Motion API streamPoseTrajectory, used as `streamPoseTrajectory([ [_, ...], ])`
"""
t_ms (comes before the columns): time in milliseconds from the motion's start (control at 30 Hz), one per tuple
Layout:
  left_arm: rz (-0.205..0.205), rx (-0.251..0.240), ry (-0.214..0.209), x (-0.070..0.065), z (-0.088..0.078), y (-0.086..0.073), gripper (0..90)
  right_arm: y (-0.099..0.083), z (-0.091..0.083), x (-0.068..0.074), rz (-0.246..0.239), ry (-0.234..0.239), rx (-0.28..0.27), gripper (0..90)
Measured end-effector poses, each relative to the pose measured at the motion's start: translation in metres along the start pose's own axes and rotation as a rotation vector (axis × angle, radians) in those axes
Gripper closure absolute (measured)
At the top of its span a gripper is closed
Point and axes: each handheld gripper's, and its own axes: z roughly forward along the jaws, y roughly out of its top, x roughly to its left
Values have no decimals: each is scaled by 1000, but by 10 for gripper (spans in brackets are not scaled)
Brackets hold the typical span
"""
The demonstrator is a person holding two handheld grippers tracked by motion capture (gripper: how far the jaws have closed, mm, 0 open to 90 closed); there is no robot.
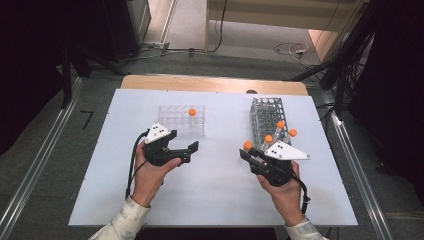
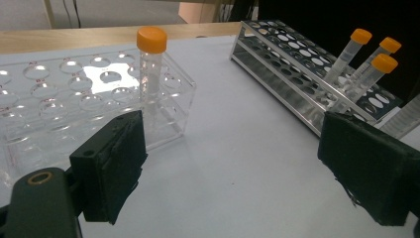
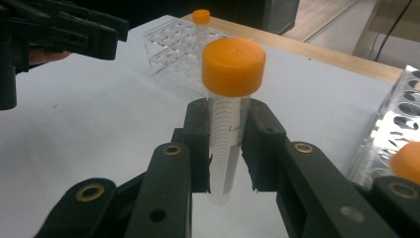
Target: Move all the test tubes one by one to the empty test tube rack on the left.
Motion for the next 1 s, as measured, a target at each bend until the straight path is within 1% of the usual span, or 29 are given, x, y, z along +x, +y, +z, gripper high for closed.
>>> streamPoseTrajectory([
  [233, 2, -4, -12, -3, -1, 1, 122, 1, 24, 10, -13, 20, 31, 718],
  [533, 0, -2, -35, -6, -1, 1, 128, 3, 47, 21, -33, 40, 46, 719],
  [800, 5, -6, -48, -9, -3, 2, 137, 4, 63, 29, -42, 57, 67, 719],
  [1000, 15, -10, -67, -14, -4, 2, 156, 4, 71, 33, -47, 66, 77, 719],
])
